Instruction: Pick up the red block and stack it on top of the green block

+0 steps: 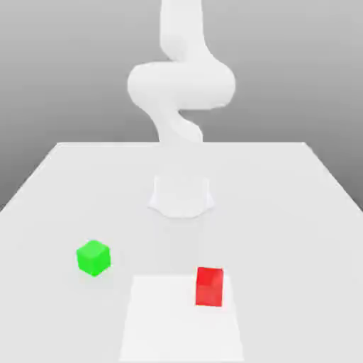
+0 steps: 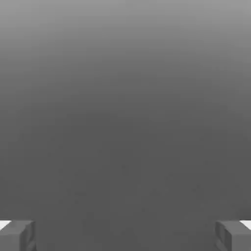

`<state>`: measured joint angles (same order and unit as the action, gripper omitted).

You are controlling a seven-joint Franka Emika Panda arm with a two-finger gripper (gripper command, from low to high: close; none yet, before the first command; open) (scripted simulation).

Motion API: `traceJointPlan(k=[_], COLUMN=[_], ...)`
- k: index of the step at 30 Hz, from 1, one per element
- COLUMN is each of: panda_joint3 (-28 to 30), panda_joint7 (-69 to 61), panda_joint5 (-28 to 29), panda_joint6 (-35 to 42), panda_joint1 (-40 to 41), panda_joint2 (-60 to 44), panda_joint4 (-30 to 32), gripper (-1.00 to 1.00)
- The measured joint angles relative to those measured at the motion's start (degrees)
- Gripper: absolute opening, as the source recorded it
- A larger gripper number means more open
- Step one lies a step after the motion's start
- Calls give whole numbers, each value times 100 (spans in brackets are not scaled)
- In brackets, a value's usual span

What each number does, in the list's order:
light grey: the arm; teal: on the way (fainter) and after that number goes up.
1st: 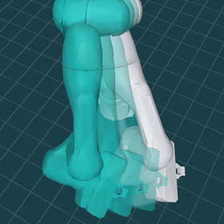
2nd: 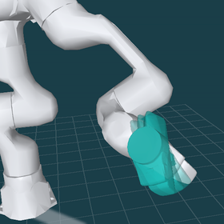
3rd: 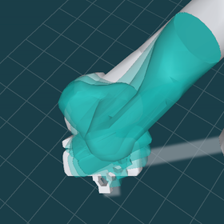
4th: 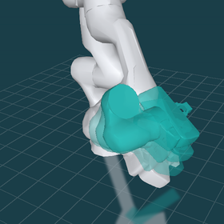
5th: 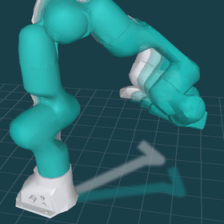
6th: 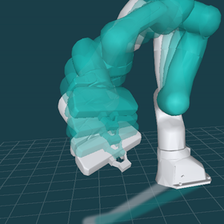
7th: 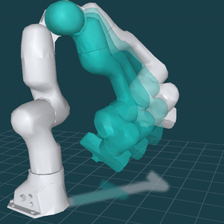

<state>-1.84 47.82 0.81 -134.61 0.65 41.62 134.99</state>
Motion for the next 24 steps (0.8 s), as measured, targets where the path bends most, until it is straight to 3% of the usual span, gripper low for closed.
traceJointPlan(k=[12,17,24], panda_joint3=[-665,-782,-578], panda_joint7=[976,1156,1542], panda_joint5=[253,-31,351], panda_joint6=[-1598,-2399,-3393], panda_joint1=[227,115,-37], panda_joint2=[-2464,-3660,-4884], panda_joint4=[1746,2569,2615], gripper=[0,0,0])
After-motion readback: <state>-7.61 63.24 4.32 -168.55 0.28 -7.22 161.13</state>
